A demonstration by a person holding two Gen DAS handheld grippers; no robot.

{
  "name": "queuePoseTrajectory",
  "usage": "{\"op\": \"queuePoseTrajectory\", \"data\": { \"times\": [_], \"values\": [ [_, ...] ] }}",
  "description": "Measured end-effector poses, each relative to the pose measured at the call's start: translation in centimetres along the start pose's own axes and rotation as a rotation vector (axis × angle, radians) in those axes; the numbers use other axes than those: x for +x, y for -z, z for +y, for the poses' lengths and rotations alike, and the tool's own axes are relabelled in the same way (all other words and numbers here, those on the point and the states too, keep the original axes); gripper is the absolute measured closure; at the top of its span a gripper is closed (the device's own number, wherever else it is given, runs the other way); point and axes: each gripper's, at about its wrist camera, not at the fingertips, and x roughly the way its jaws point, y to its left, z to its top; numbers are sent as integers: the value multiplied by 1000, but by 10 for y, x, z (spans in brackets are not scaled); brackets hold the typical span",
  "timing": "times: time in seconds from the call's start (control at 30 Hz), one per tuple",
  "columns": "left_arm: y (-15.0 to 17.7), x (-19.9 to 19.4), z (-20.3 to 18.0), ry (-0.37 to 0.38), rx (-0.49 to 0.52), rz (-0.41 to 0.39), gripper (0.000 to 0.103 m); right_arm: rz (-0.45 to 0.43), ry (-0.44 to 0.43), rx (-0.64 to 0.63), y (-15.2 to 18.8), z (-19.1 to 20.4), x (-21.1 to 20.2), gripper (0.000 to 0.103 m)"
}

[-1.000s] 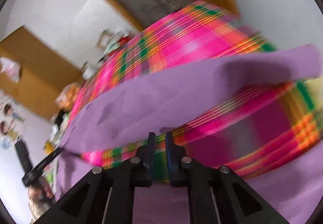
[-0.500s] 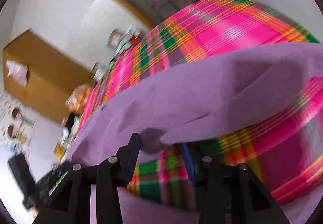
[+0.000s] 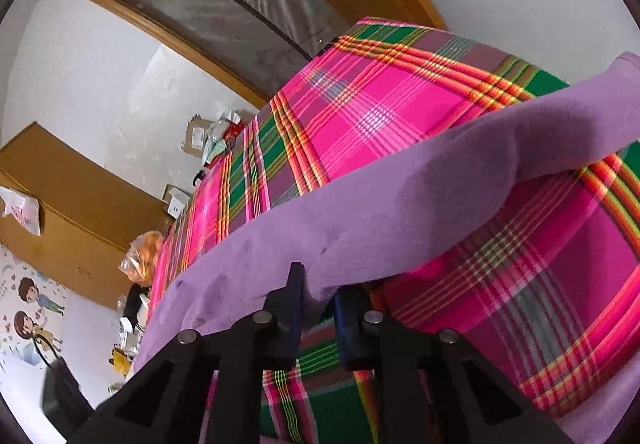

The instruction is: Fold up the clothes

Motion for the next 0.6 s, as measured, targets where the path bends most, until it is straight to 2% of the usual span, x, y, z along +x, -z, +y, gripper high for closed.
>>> {"op": "queuePoseTrajectory", "data": {
  "times": [0.3,0.4,0.6],
  "values": [
    [-9,12,-27,-50,114,-17,72,-34,-43,39,-16,-2,-14,93],
    [-13,14,-34,-43,129,-30,72,-55,-49,36,-21,0,-18,93],
    [-26,27,-43,-153,134,-20,70,-87,-39,24,-27,-1,-27,93]
  ]
}}
